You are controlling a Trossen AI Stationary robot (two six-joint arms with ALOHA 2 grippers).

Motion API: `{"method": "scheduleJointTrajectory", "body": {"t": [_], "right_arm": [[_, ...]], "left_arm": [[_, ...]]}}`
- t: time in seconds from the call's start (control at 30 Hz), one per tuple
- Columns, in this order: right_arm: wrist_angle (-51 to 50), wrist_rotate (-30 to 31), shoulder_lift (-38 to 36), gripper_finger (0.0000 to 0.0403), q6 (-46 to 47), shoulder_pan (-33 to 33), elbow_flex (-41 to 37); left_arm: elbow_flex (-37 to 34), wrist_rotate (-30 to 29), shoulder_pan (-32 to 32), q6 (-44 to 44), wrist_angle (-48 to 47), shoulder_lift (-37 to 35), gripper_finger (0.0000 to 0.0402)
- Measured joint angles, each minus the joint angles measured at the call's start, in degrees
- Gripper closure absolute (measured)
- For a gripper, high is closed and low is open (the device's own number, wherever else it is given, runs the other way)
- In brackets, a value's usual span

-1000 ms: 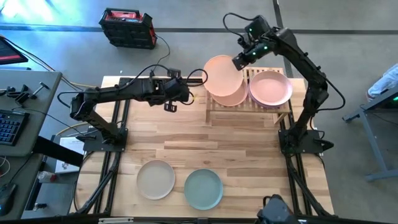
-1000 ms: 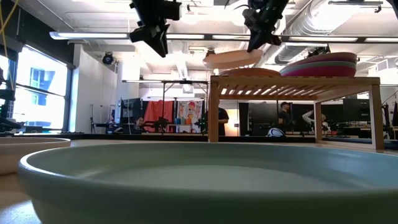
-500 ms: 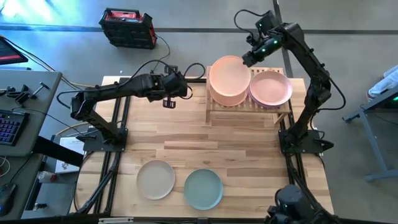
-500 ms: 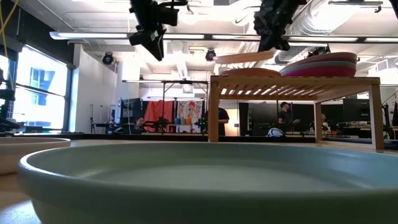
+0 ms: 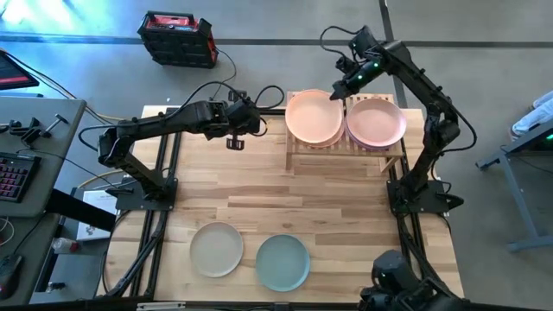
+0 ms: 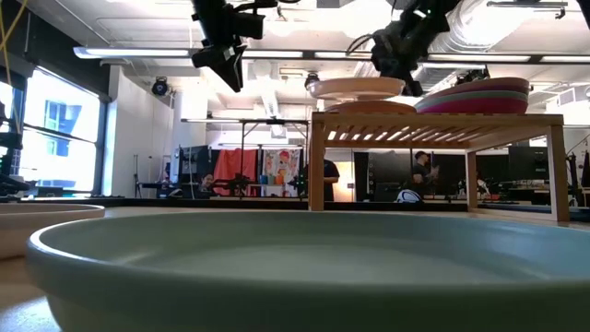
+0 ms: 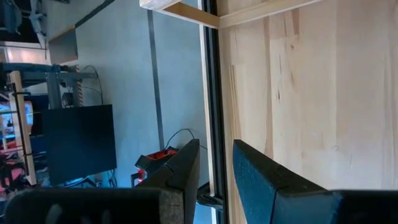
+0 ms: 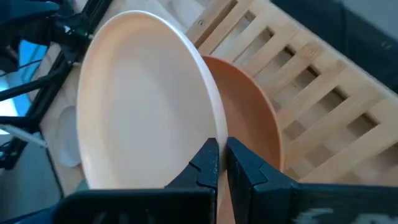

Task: Place and stack plates onto a shelf
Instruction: Stack the light orange plate on top of the brown plate on the shelf

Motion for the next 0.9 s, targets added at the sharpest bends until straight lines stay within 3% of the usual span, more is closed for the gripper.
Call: {"method": "scheduleJointTrajectory", "body": {"t": [0.33, 0.9], "right_arm": [[-1.1, 1.1, 0.0, 0.0403, -0.3, -0.6, -4.7], [0.9, 10.1, 0.0, 0.0403, 1.2, 1.2, -5.2]], "left_arm": [[0.0, 0.0, 0.0, 0.1, 0.0, 0.0, 0.0316], [0.0, 0.9, 0.0, 0.1, 0.1, 0.0, 0.0316]]}}
